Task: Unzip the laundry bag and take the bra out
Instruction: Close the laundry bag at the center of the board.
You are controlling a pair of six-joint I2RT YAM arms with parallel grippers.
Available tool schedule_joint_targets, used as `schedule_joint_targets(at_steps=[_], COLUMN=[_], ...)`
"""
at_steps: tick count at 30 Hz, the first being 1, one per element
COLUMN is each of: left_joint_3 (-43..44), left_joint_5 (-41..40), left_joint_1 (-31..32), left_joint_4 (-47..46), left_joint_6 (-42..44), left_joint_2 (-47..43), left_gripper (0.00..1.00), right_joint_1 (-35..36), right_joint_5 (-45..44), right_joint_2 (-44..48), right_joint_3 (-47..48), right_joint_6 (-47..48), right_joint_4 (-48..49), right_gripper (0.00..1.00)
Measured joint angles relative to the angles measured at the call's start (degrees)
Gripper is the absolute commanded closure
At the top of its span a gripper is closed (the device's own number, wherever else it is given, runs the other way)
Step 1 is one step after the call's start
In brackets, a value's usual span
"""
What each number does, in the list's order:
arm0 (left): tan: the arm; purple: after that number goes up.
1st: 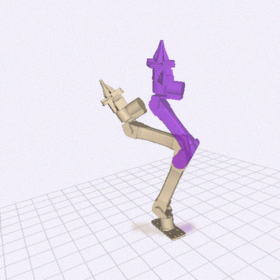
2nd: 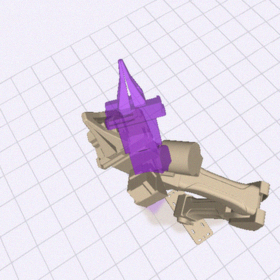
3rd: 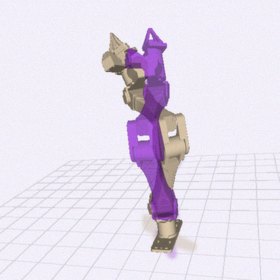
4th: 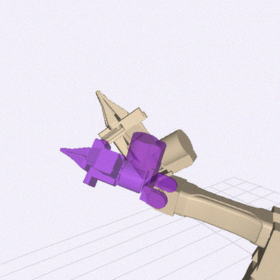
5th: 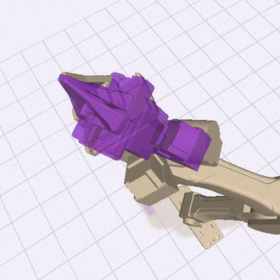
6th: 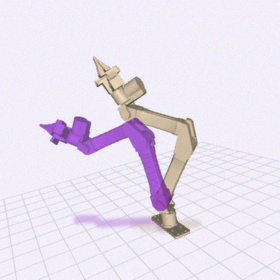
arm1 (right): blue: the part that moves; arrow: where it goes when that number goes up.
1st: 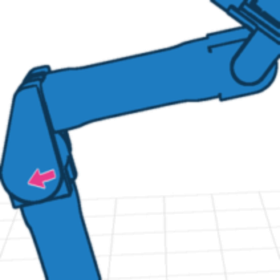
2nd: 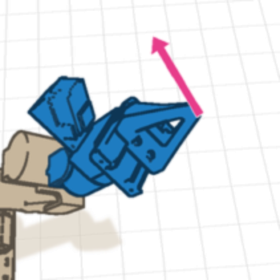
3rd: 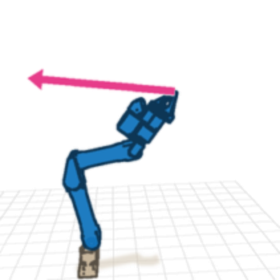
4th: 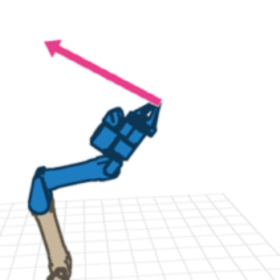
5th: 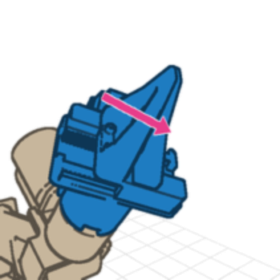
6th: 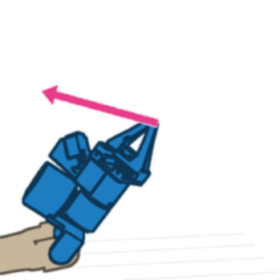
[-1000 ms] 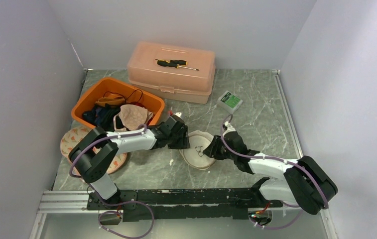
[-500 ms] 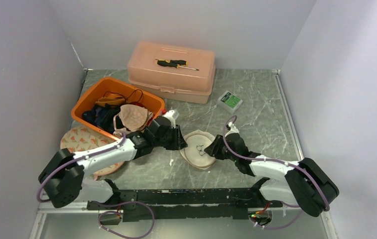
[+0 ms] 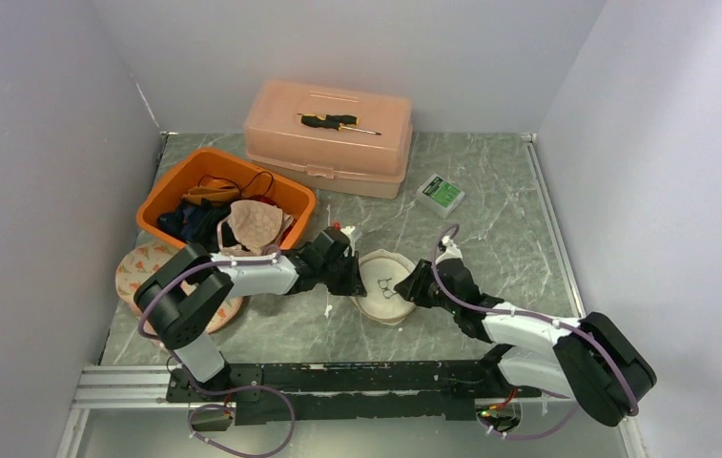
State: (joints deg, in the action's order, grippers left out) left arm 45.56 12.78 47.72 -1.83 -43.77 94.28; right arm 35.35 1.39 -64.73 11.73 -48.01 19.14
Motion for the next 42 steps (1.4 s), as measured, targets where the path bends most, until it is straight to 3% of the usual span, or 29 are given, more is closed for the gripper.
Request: schedule_joint_targets(at_steps=[25,27,31,33,37,42], left_joint_3=[-1.2,-1.3,-1.3,-1.3,-1.2,-1.9], left_joint_5=[-0.5,-0.6,-1.4,-1.7,-2.2,-4.9], left_joint_1=[0.0,0.0,0.1,0.1,0.1,0.1], left_joint_4=[-9.3,-9.2,-5.2,-3.1,0.0,4.9], left_joint_6=[-0.9,-0.5,1.8,2.8,3.3,3.2], left_joint_2=[4.5,4.2,0.5,-3.0,-11.8,-24.9], left_gripper=[0.97,0.92,0.60,0.49,0.42,0.42], right_joint_1=[0.0,0.0,0.3,0.7,3.3,10.4], right_joint_5=[-0.9,-1.1,-1.8,-2.4,-3.0,-5.7], right_joint_2=[10.6,14.7,24.0,27.0,30.4,26.1], right_joint_3=[-1.4,-1.4,1.5,4.4,9.0,13.4], right_joint_6=[1.3,2.9,7.2,9.2,12.7,15.6], right_joint_4=[-6.0,-8.1,-13.9,-16.1,-19.7,-23.5], right_gripper=[0.45,0.40,0.36,0.33,0.32,0.32])
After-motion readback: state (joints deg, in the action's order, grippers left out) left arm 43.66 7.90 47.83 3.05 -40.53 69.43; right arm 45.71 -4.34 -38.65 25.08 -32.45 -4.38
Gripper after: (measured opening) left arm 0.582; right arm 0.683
